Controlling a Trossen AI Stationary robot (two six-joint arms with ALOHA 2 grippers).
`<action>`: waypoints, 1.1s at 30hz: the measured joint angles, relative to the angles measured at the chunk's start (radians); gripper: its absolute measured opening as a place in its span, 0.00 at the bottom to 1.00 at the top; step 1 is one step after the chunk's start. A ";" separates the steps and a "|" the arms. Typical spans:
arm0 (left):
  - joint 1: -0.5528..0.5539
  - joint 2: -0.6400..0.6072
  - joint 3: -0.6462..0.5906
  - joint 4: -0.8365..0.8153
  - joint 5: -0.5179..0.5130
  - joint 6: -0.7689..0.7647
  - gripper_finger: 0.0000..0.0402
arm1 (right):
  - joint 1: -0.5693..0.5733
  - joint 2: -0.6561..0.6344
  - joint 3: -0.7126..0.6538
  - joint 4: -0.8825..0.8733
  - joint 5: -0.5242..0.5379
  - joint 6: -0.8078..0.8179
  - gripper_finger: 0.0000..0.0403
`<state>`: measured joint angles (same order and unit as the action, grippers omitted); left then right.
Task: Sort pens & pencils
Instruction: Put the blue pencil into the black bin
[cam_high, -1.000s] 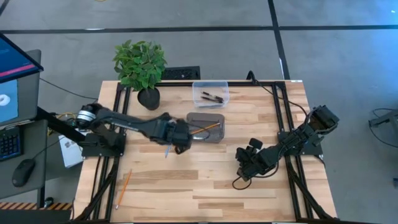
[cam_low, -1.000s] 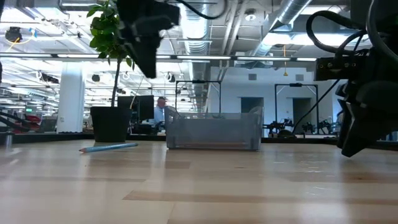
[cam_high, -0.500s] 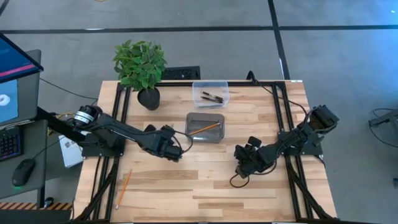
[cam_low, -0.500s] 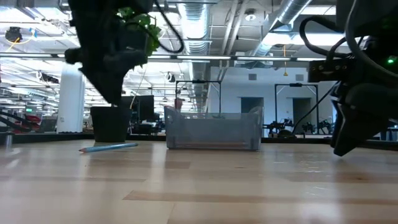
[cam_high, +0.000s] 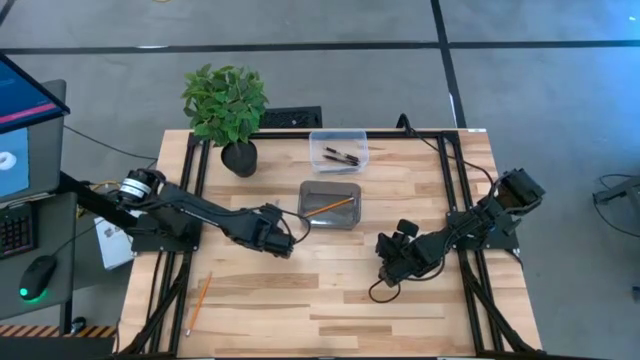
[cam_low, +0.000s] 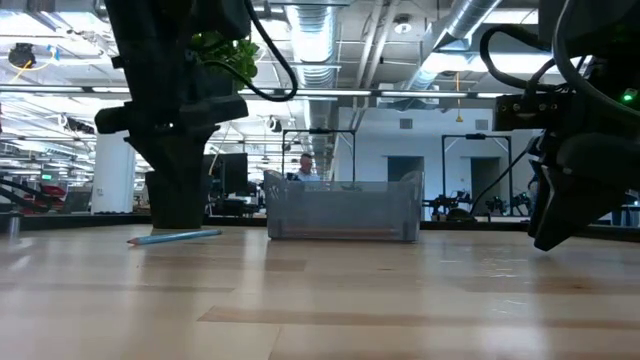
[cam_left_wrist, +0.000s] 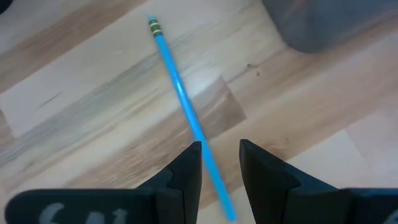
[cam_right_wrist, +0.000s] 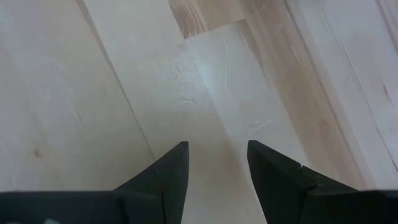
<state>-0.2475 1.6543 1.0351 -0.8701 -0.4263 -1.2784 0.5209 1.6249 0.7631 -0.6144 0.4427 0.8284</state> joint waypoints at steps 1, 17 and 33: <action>0.005 0.000 0.000 -0.004 0.000 -0.008 0.25 | 0.000 0.000 0.000 0.000 0.000 0.000 0.46; 0.032 0.108 0.000 -0.003 0.122 -0.061 0.25 | 0.000 0.000 0.000 0.021 0.000 -0.034 0.45; 0.048 0.197 0.003 0.022 0.259 0.148 0.15 | 0.000 0.000 0.000 0.027 0.000 -0.044 0.45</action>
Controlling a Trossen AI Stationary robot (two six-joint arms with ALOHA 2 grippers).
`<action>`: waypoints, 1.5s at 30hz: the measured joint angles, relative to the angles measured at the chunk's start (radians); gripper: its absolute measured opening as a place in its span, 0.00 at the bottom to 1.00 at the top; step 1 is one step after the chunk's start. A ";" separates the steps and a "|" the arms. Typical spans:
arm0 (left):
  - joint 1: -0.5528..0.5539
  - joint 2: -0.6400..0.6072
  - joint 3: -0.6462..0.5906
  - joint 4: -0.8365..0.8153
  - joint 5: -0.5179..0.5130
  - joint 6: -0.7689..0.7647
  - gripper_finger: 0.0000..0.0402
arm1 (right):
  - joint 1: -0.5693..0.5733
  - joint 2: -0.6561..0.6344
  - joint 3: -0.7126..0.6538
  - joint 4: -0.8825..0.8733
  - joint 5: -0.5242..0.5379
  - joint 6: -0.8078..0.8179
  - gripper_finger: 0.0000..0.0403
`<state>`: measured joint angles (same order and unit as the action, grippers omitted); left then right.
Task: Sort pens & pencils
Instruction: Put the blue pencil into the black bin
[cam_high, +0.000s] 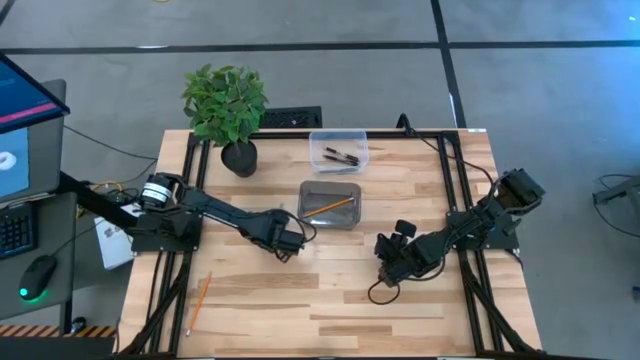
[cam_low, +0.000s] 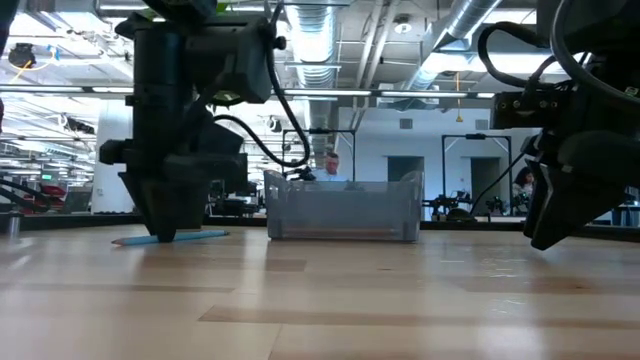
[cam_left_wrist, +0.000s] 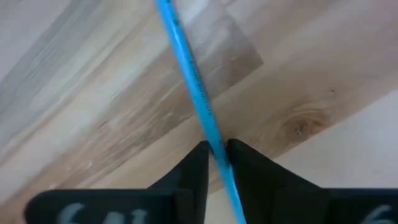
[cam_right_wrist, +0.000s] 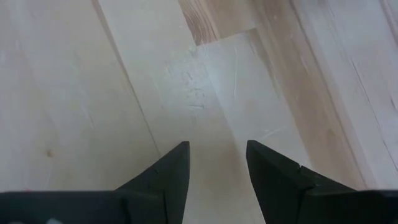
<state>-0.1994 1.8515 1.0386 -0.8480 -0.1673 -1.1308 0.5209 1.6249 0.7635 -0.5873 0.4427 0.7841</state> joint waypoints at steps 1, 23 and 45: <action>-0.001 0.000 0.000 0.003 0.006 0.025 0.11 | 0.000 0.000 0.000 0.000 0.000 0.000 0.45; -0.098 0.007 0.026 -0.021 0.099 0.420 0.01 | 0.000 0.000 0.000 0.050 -0.026 0.026 0.45; -0.149 0.006 0.026 0.112 0.266 0.680 0.00 | -0.029 0.000 0.000 0.376 -0.105 -0.177 0.45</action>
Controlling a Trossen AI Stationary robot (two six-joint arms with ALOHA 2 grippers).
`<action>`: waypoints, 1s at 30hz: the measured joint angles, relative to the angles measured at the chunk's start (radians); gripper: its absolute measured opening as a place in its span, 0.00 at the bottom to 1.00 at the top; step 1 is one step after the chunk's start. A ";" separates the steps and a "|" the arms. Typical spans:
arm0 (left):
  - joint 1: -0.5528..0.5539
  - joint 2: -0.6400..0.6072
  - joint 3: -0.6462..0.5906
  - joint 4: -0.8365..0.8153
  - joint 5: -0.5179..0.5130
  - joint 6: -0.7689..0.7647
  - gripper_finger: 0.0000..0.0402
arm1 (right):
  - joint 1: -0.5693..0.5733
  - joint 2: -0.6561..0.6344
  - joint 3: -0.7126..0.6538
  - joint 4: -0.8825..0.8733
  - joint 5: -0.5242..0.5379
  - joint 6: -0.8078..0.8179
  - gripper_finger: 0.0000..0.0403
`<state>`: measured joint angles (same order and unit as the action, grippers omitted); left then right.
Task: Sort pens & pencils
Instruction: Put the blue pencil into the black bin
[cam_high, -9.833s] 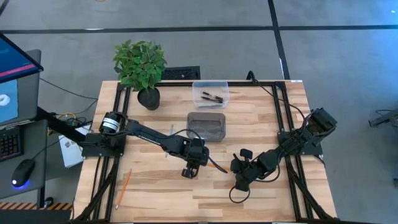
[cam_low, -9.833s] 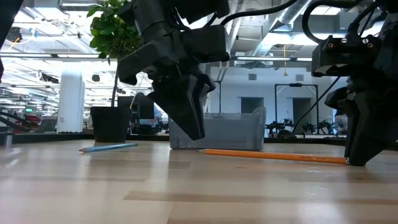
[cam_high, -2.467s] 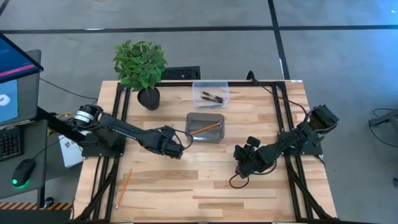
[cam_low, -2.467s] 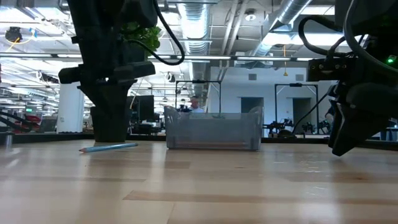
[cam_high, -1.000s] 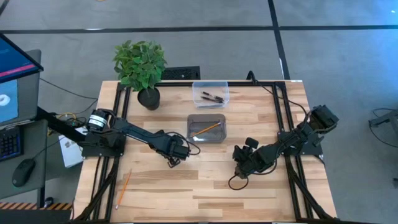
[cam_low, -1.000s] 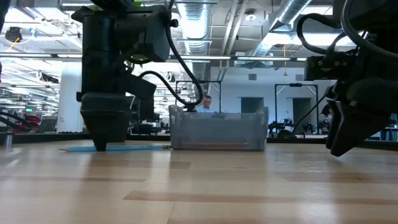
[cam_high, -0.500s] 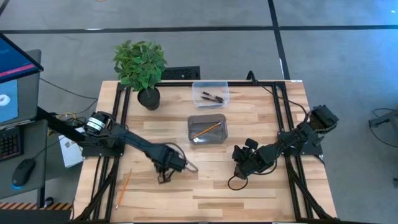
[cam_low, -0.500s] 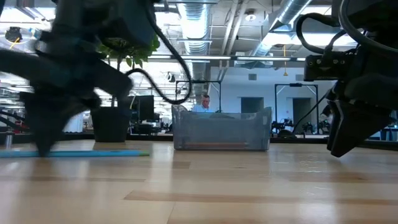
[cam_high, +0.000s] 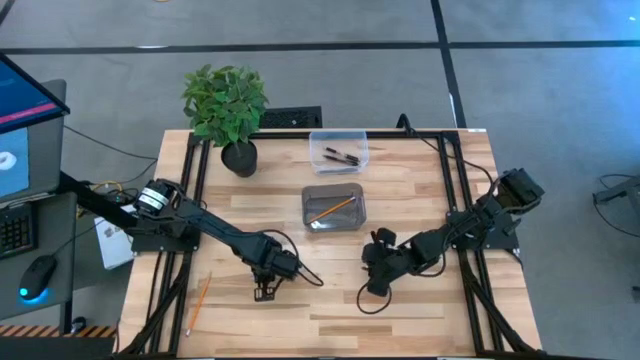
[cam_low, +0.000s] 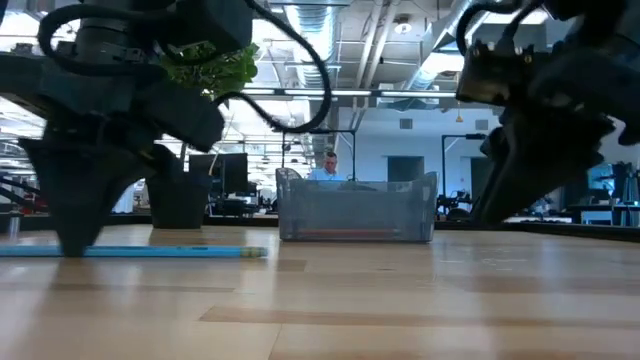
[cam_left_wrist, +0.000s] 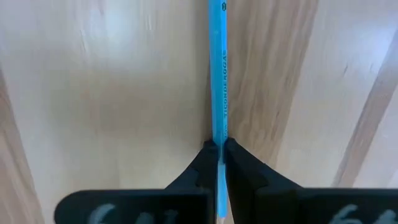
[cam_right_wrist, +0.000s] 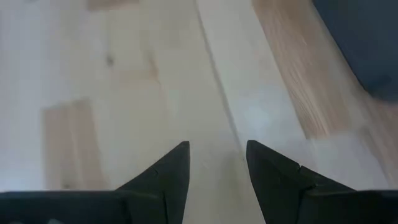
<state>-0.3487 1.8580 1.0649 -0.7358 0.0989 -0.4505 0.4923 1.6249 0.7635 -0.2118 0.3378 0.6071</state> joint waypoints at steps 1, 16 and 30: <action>0.004 0.000 0.000 0.014 -0.009 0.015 0.00 | -0.004 0.000 0.000 0.017 0.000 -0.009 0.45; 0.070 0.053 0.001 0.416 -0.137 0.229 0.00 | -0.019 0.000 0.000 0.066 0.003 -0.013 0.45; 0.081 0.083 0.001 0.515 -0.130 0.247 0.00 | -0.038 0.082 -0.003 0.097 -0.033 -0.029 0.45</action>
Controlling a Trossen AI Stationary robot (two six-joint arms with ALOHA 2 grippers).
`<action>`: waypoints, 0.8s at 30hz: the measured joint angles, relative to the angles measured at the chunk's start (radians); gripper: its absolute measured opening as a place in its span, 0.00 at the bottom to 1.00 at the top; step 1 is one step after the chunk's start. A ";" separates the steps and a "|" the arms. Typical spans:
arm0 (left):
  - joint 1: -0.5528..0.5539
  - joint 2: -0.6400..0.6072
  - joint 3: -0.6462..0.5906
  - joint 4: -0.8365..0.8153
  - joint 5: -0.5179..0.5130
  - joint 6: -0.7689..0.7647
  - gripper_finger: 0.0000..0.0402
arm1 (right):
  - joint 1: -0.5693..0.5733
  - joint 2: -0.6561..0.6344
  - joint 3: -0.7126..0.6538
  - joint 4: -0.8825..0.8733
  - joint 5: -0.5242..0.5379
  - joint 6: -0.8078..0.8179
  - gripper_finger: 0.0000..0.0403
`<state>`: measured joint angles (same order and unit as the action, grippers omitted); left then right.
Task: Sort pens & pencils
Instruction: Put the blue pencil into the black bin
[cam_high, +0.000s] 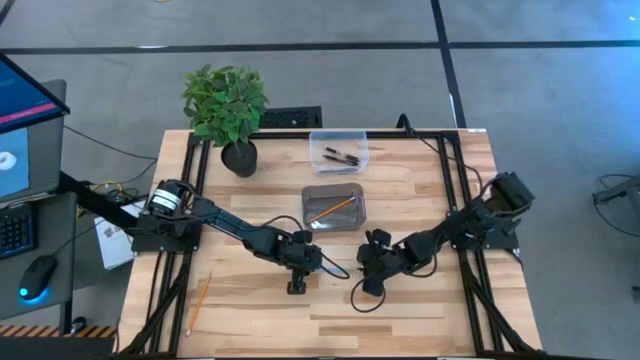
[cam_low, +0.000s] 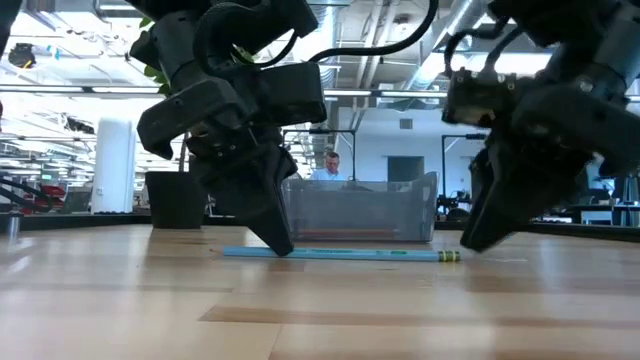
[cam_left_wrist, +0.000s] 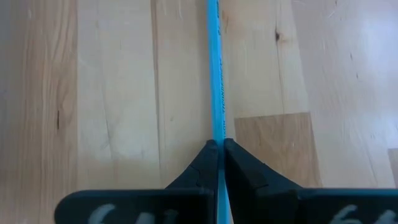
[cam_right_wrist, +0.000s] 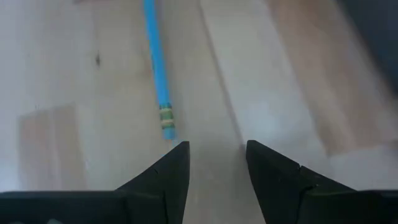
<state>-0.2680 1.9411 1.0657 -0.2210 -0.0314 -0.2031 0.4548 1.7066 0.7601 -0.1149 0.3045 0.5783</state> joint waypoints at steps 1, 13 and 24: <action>0.000 0.000 0.000 0.000 0.000 0.000 0.00 | 0.003 0.018 0.002 0.034 -0.008 -0.003 0.45; 0.011 0.000 0.000 0.004 -0.021 -0.014 0.00 | 0.001 0.065 0.054 -0.024 -0.026 0.005 0.45; 0.012 0.000 0.000 -0.004 -0.014 -0.049 0.00 | -0.001 0.048 0.053 -0.095 -0.061 0.022 0.45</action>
<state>-0.2558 1.9415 1.0660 -0.2246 -0.0452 -0.2520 0.4539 1.7547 0.8135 -0.2102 0.2431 0.6007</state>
